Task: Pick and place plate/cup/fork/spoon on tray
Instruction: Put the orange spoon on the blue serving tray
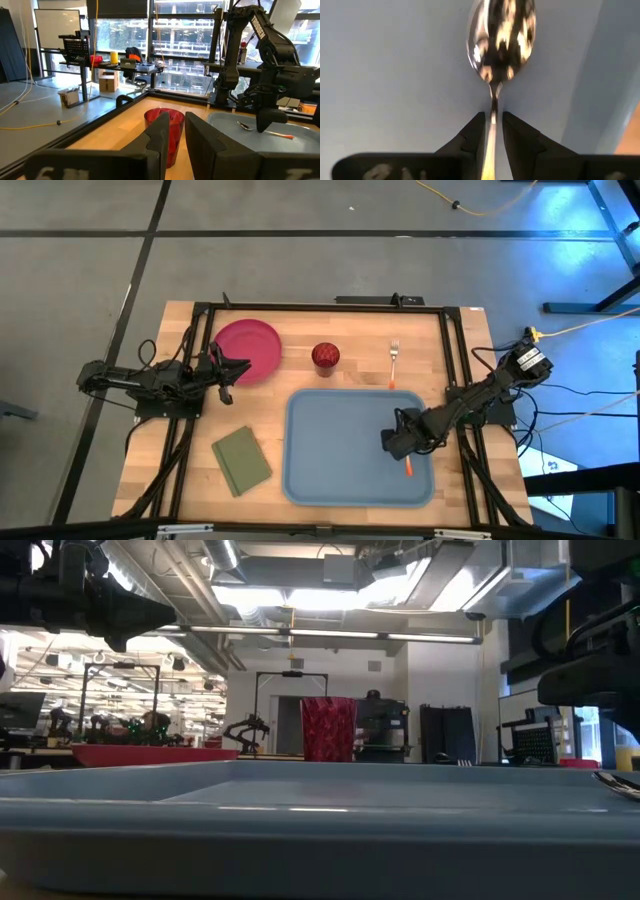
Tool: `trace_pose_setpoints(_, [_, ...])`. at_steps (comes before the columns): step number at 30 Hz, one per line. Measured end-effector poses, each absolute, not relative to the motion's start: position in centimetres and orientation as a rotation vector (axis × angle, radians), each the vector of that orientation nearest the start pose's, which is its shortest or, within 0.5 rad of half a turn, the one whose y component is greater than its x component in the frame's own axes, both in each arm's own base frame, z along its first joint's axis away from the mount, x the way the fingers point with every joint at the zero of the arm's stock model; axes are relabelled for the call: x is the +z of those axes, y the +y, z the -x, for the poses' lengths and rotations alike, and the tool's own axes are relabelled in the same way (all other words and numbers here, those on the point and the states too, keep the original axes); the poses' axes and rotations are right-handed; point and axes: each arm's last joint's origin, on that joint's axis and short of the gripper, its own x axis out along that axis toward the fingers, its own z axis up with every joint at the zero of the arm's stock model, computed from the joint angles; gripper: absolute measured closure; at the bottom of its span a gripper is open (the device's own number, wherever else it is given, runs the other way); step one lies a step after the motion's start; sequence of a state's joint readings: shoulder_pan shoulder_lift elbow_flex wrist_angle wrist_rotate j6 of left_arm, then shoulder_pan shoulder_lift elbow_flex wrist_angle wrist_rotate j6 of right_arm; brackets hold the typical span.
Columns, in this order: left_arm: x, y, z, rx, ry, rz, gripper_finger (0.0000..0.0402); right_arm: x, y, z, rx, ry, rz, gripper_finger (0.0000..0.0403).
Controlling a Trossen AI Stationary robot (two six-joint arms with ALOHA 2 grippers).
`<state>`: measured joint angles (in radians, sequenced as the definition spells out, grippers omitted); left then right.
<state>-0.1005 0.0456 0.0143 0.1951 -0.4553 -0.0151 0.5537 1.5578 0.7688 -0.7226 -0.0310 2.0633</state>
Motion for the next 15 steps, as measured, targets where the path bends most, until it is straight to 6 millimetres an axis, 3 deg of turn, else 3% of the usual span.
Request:
trace_pose_setpoints(8, [18.31,0.31,-9.63,0.353,-0.161,0.060,0.0347,13.99,12.57,-20.18,-1.108,1.315,-1.250,0.0331])
trace_pose_setpoints(15, [18.32,0.31,-9.63,0.353,-0.161,0.060,0.0347,14.63,12.57,-20.47,-1.049,1.248,-1.273,0.0331])
